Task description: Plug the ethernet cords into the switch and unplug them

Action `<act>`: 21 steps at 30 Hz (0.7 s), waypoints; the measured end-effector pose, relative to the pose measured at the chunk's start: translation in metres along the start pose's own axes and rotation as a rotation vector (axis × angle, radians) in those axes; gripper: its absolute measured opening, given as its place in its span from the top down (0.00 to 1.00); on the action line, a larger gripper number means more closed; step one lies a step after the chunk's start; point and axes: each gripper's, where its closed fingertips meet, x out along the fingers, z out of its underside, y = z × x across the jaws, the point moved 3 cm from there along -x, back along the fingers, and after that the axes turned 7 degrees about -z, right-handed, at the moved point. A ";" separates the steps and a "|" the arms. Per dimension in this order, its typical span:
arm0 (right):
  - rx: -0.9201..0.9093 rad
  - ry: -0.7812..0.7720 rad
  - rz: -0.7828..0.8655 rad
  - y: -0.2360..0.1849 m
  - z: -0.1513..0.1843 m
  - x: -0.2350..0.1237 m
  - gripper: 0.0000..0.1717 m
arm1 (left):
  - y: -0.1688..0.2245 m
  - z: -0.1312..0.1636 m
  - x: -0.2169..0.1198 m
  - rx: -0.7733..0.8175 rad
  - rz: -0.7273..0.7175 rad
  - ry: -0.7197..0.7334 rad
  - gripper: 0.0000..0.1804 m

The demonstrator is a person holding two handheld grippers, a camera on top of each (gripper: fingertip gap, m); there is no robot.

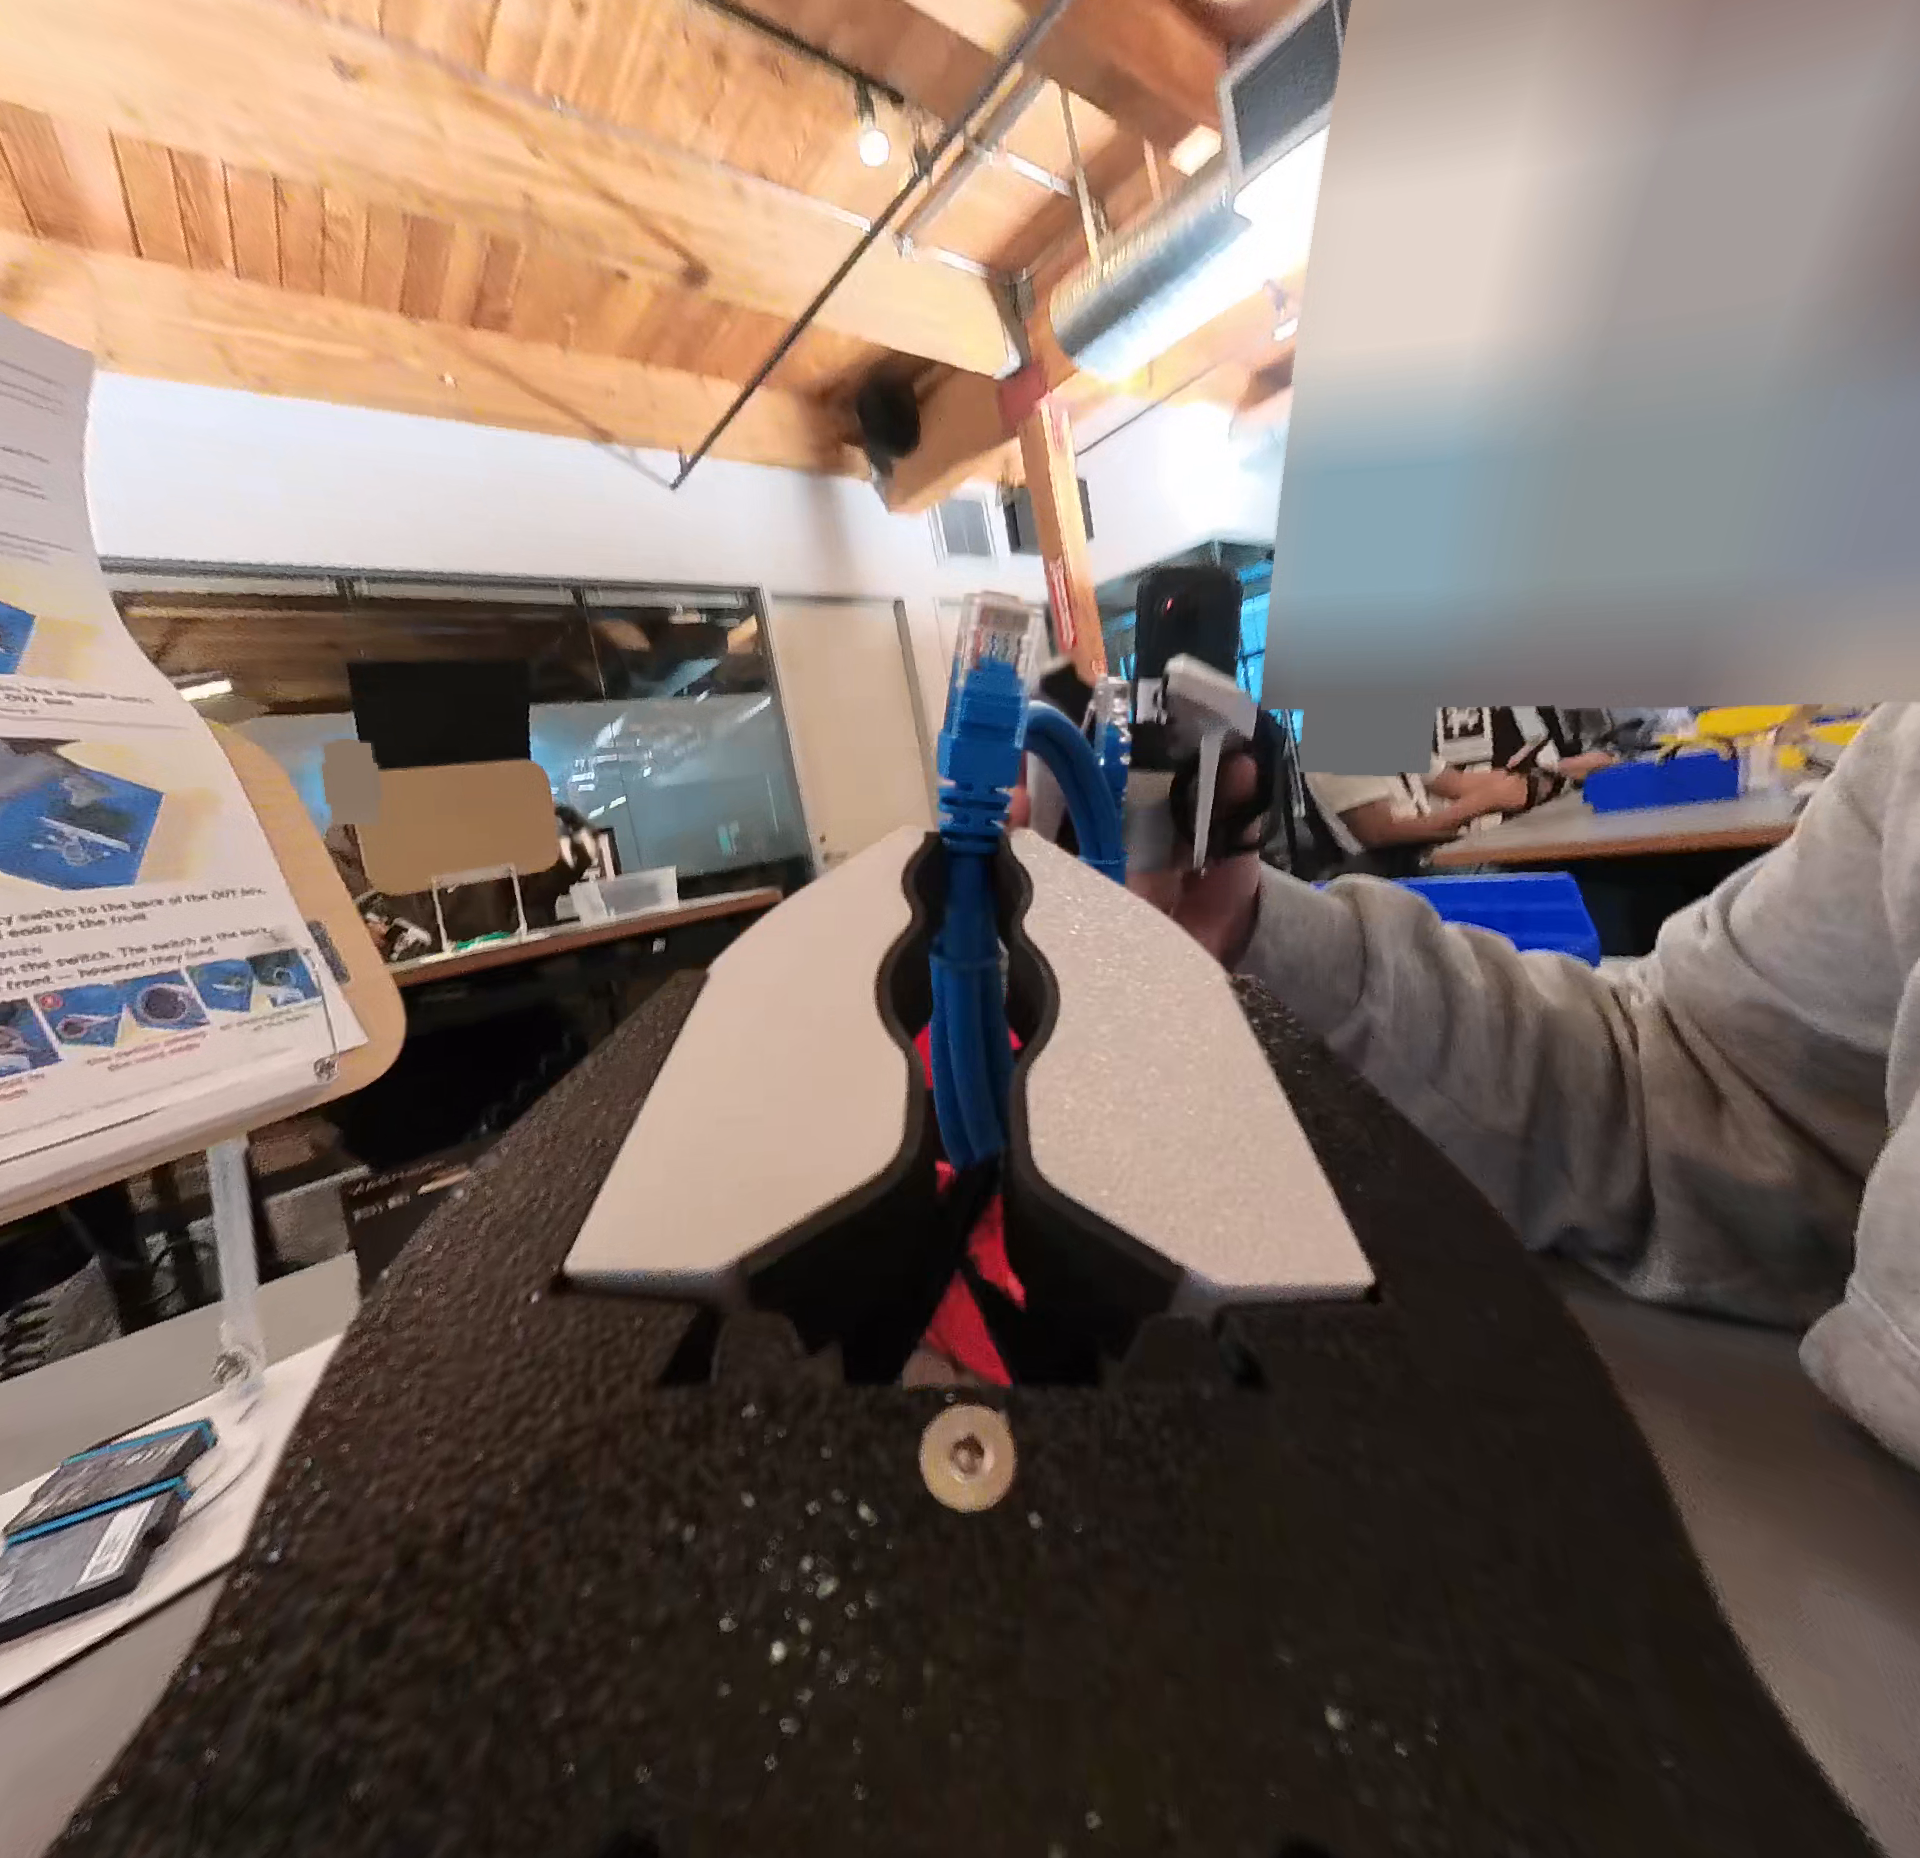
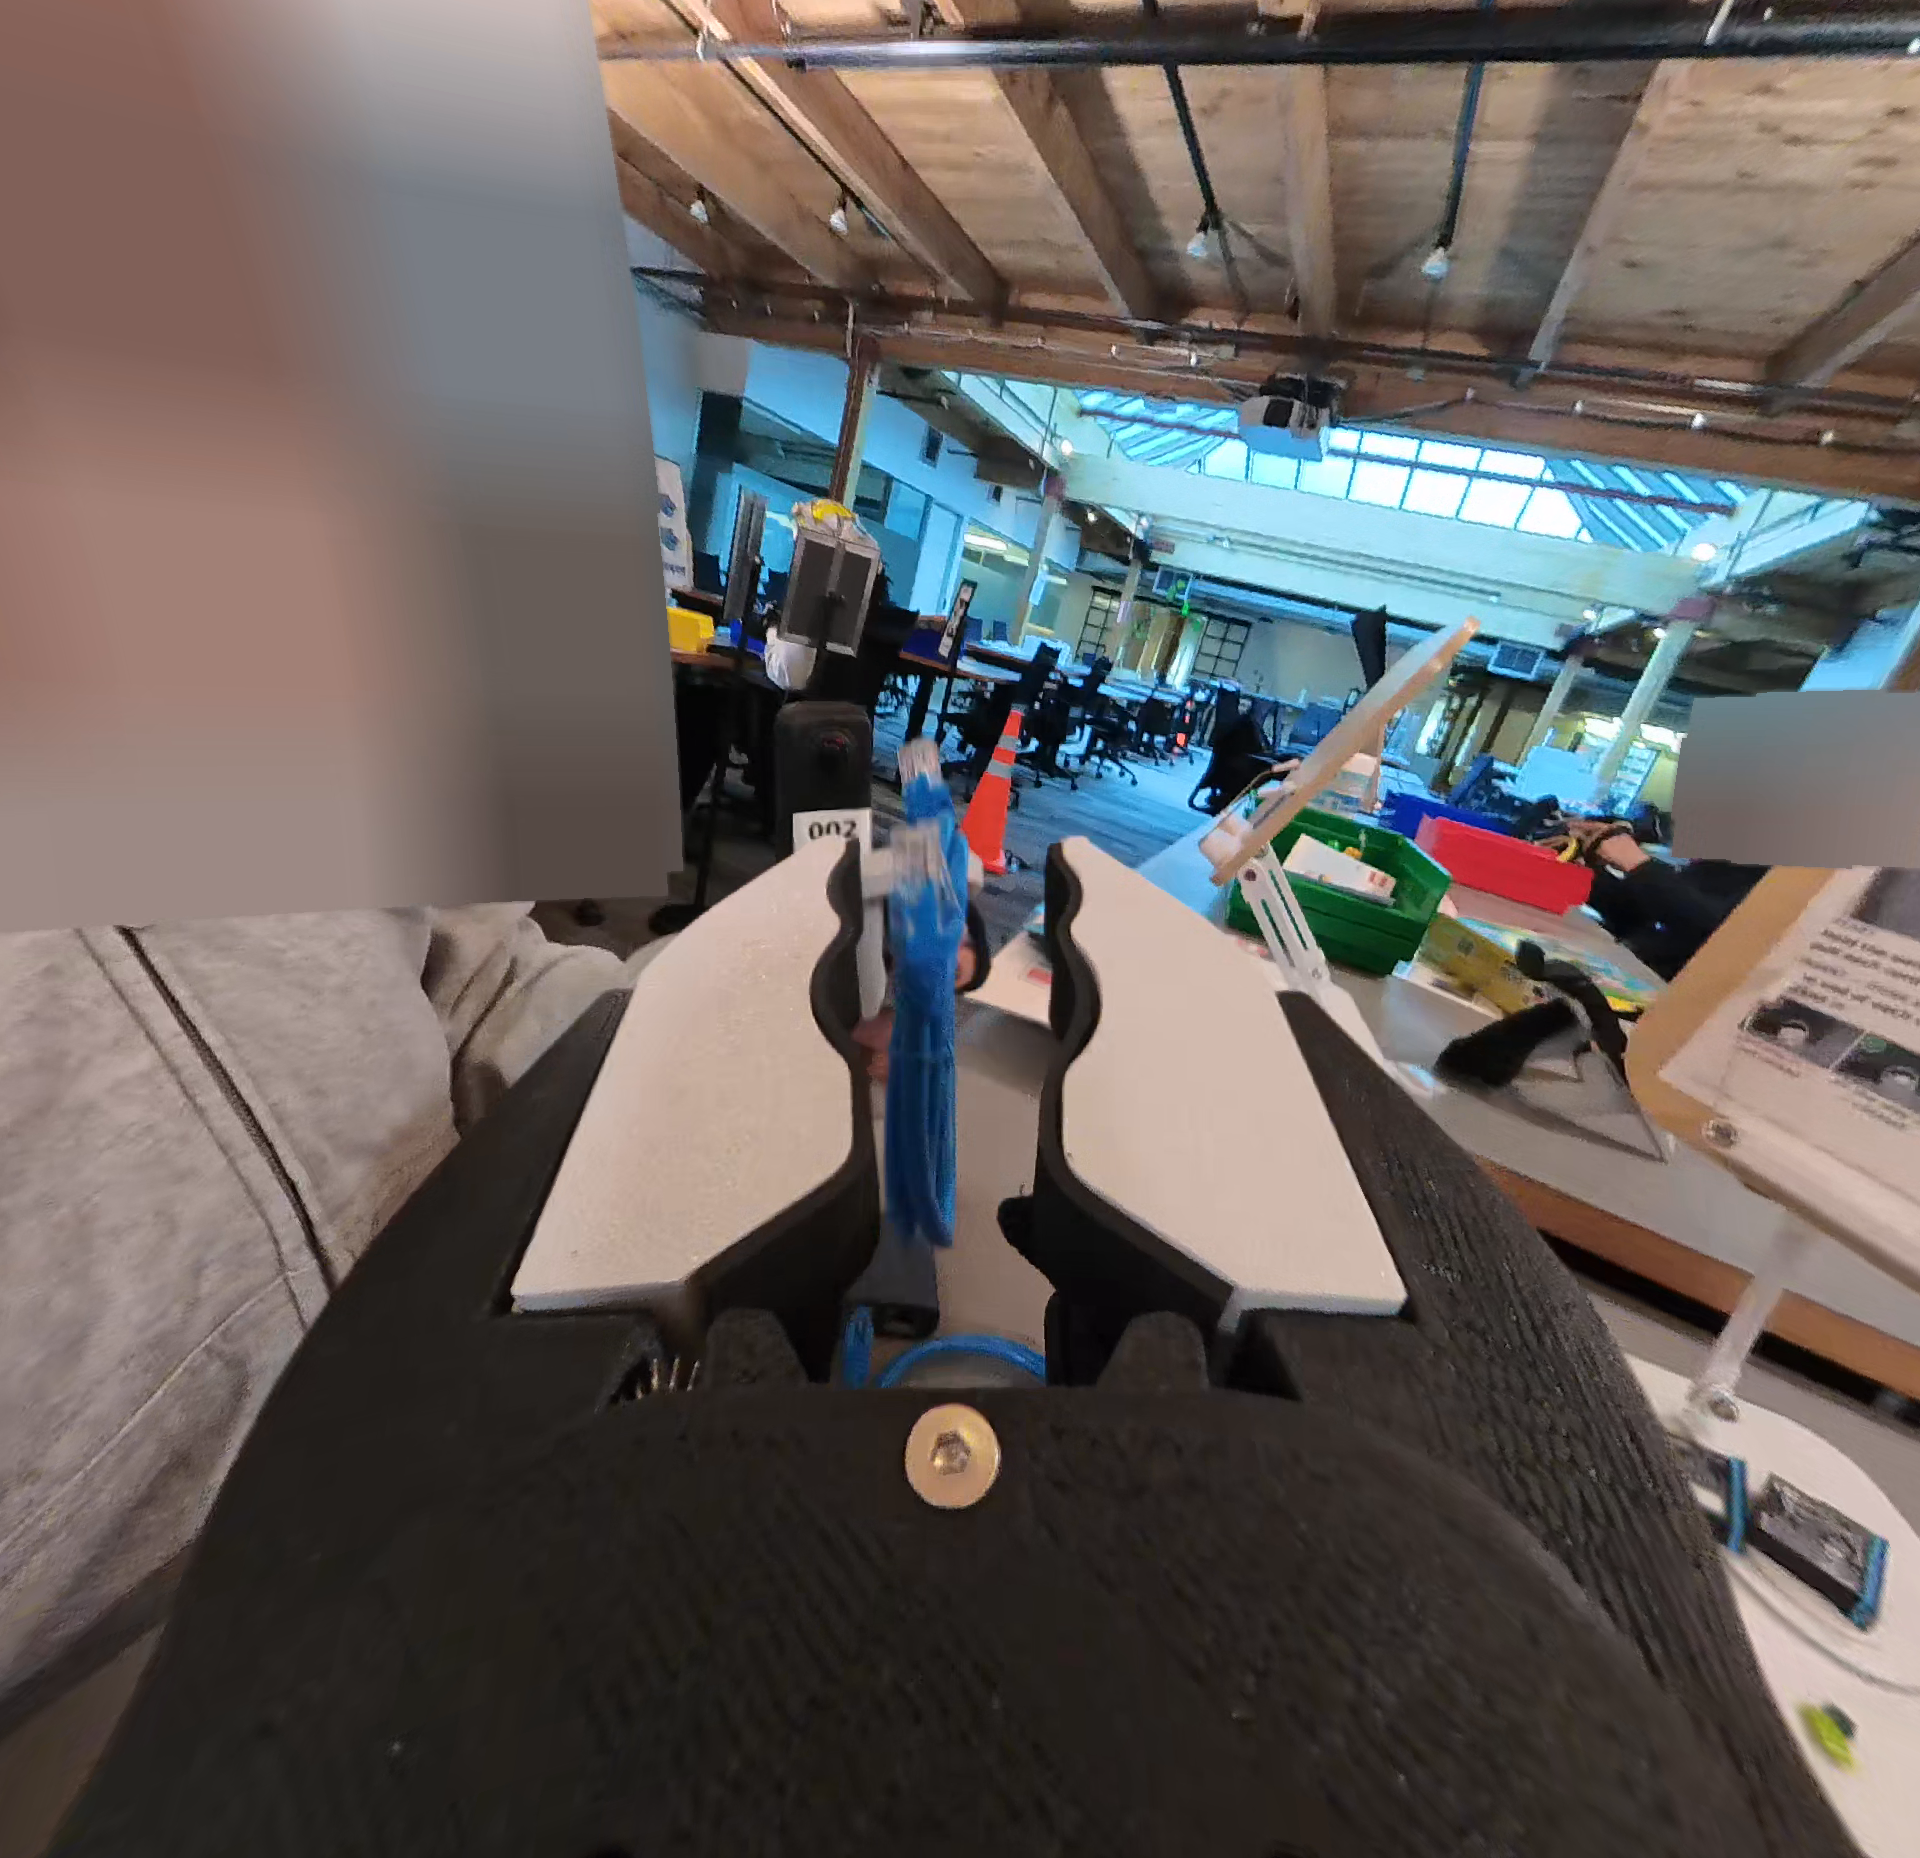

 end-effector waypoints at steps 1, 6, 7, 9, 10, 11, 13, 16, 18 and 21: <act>0.002 -0.017 -0.003 -0.001 0.004 0.003 0.81 | -0.001 -0.002 0.000 -0.012 -0.003 0.029 0.95; 0.045 0.000 -0.041 -0.007 0.008 0.020 0.84 | -0.002 -0.009 0.001 -0.036 -0.016 0.129 0.95; 0.058 0.011 -0.050 -0.008 0.008 0.022 0.85 | 0.000 -0.008 0.001 -0.032 -0.009 0.131 0.95; 0.066 0.015 -0.052 -0.009 0.009 0.026 0.88 | 0.003 -0.007 0.002 -0.029 0.001 0.141 0.95; 0.064 0.005 -0.046 -0.009 0.011 0.027 0.90 | 0.004 -0.007 0.002 -0.032 0.003 0.149 0.95; 0.063 -0.005 -0.038 -0.008 0.013 0.028 0.92 | 0.005 -0.008 0.001 -0.032 0.004 0.156 0.95; 0.065 0.000 -0.038 -0.008 0.013 0.028 0.93 | 0.006 -0.007 0.001 -0.030 0.009 0.156 0.95; 0.052 -0.012 -0.043 -0.008 0.013 0.027 0.94 | 0.008 -0.005 0.001 -0.038 0.020 0.143 0.95; 0.012 -0.048 -0.025 -0.008 0.015 0.028 0.94 | 0.006 -0.001 0.000 -0.085 0.031 0.104 0.94; -0.086 -0.138 0.045 -0.005 0.021 0.027 0.94 | -0.006 0.008 -0.007 -0.069 0.012 -0.027 0.85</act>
